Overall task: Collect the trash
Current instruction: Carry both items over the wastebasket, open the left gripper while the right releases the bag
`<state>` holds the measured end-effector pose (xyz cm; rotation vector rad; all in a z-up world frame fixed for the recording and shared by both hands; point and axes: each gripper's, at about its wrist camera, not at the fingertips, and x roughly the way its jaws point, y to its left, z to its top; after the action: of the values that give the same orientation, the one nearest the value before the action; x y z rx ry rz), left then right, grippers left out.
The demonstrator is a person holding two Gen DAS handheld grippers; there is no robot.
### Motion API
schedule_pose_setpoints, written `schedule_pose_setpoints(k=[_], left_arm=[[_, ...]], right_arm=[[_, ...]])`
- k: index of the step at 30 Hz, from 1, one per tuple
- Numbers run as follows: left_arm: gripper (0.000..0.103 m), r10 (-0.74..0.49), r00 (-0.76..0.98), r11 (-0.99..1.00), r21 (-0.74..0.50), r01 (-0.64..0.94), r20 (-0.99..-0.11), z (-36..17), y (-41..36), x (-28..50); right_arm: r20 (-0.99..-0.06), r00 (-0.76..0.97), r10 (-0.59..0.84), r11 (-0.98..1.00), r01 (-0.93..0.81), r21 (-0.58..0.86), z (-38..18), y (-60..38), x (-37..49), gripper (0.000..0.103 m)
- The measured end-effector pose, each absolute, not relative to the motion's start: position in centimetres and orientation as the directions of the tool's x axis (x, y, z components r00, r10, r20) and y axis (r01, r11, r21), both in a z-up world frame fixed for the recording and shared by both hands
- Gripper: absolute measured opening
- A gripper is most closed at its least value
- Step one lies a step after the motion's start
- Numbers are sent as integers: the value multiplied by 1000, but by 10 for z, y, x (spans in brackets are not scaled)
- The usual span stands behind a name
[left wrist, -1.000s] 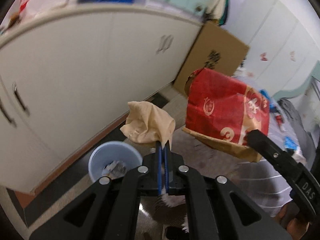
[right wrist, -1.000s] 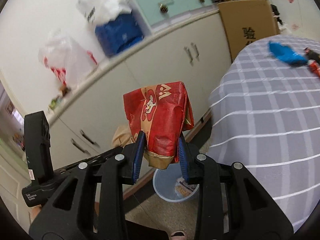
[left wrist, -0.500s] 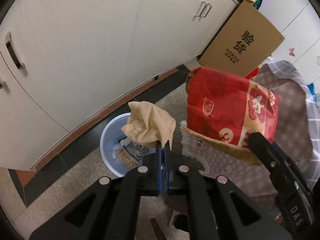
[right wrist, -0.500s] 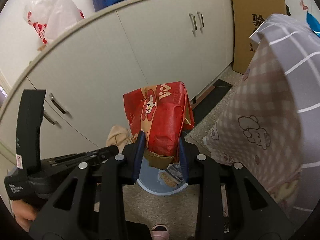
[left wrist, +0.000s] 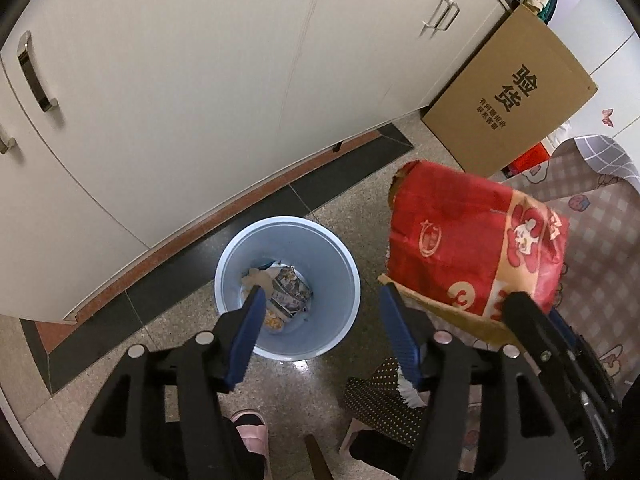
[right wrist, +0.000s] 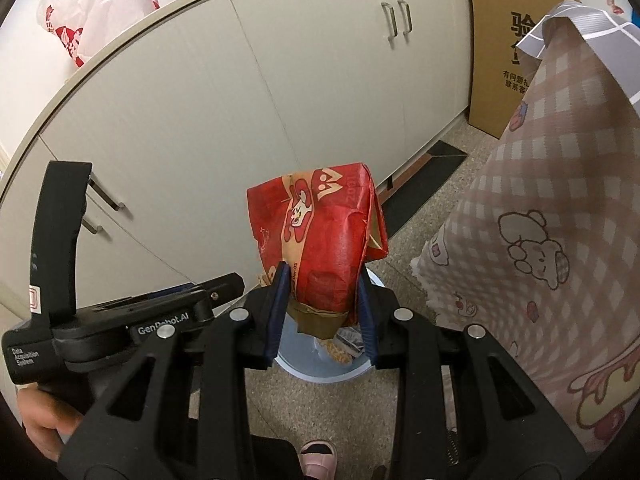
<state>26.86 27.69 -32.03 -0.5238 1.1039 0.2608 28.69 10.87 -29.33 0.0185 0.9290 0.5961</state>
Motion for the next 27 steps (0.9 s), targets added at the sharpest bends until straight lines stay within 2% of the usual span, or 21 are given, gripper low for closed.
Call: schedule_pose_setpoints(k=[14, 18, 19, 20, 21, 27], left_arm=[[60, -18, 462, 842, -262, -471, -887, -304, 284, 258], [63, 26, 480, 827, -251, -503, -877, -295, 294, 249], [64, 32, 487, 822, -254, -510, -873, -292, 297, 247], [65, 34, 489, 819, -256, -513, -871, -291, 299, 247], [65, 40, 486, 817, -252, -519, -873, -292, 301, 246], [65, 39, 459, 803, -245, -543, -888, -300, 305, 242]], right_arm=[[-738, 436, 515, 824, -489, 287, -299, 116, 300, 32], [-720, 427, 546, 808, -494, 320, -298, 119, 302, 34], [-711, 423, 562, 800, -498, 336, -299, 120, 303, 37], [-708, 419, 569, 795, -499, 344, -300, 121, 304, 47], [-717, 415, 561, 800, -494, 340, -301, 123, 305, 72], [-736, 401, 545, 812, -471, 345, -309, 121, 305, 74]])
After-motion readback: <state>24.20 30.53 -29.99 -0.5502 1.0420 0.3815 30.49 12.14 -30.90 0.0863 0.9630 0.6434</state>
